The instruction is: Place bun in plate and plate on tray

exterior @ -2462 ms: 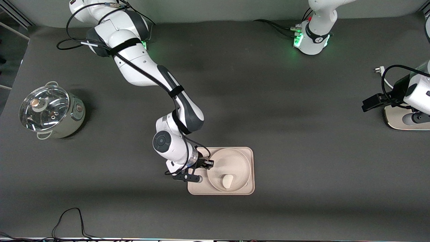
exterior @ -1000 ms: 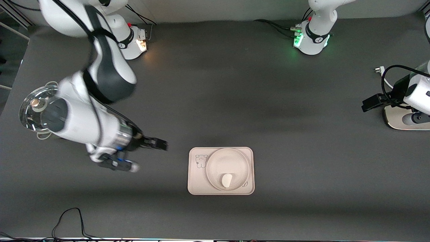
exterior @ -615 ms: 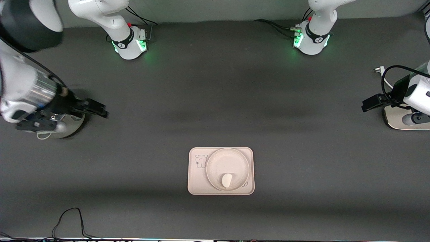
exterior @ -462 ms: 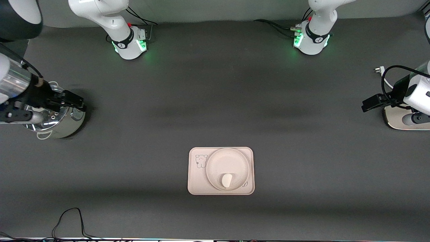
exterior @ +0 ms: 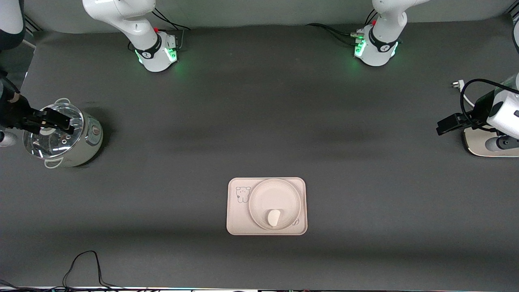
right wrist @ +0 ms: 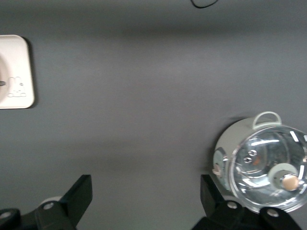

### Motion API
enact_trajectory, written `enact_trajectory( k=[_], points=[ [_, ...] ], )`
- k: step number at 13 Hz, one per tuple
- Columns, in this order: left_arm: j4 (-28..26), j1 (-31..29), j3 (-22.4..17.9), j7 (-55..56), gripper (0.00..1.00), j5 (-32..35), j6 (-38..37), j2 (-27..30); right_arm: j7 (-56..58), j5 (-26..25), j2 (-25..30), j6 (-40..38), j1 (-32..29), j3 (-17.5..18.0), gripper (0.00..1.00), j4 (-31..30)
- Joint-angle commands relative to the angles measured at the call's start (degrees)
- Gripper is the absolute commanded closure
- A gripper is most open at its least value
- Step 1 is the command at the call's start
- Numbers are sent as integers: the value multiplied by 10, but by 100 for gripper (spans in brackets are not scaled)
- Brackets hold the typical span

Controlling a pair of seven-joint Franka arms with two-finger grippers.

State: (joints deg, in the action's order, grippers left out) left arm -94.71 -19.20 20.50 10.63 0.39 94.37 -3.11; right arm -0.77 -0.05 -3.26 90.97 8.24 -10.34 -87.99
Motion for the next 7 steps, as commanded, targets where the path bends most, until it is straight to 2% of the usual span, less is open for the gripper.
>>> enact_trajectory(
  k=[1, 7],
  points=[
    [7, 5, -4, -6, 0, -5, -4, -1, 10, -17, 21, 1, 6, 0, 0, -17],
    [7, 5, -4, -7, 0, 0, -4, -1, 8, -15, 22, 1, 5, -1, 0, -23]
  ],
)
